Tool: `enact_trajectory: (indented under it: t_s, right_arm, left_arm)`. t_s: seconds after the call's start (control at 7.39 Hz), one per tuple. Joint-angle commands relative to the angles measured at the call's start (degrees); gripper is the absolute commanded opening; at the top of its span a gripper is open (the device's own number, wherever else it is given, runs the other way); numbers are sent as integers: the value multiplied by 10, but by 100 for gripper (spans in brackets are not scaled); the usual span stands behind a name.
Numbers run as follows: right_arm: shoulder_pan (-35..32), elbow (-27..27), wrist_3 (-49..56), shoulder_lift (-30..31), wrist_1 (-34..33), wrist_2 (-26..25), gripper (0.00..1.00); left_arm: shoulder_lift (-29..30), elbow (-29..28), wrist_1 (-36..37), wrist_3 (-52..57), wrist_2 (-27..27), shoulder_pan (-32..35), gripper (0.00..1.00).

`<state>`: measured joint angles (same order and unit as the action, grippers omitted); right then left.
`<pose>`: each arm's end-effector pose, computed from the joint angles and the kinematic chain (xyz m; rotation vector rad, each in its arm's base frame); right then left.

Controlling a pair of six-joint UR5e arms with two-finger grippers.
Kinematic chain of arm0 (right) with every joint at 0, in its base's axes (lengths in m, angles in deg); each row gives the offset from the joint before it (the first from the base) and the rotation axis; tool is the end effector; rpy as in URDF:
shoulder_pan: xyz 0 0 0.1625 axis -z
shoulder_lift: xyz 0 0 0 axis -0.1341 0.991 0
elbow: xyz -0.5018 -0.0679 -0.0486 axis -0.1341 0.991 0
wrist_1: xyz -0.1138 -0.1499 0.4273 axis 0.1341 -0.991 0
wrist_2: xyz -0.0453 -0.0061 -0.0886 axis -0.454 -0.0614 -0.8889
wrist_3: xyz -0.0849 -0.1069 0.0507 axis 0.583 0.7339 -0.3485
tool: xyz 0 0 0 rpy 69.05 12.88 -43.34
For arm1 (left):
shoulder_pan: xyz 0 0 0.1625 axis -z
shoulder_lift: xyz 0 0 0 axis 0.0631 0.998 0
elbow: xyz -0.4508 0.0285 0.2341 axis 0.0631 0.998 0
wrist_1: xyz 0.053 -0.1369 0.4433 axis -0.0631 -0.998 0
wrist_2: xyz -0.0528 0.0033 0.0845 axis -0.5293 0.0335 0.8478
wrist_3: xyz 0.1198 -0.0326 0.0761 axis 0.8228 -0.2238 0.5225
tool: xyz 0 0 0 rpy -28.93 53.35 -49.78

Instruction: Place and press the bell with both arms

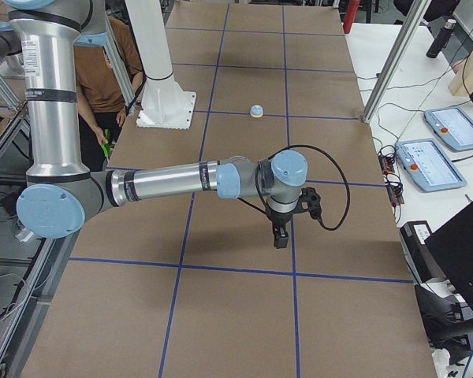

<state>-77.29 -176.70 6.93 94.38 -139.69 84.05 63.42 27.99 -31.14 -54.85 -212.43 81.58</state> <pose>-0.0161 -0.5609 0.6923 0.0703 -0.7627 -0.1550 0.0108 -0.5506 0.7056 0.0373 0.7393 0.2372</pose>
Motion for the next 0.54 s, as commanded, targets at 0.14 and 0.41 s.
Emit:
enact_trajectory:
  t_s: [0.14,0.41]
  right_arm:
    - [0,19,0,-5,0,1,100]
    - [0,16,0,-1,6,2,100]
  left_arm:
    - [1,4,1,-4,2,0,100]
    - [0,13,1,-4,-1,6,100]
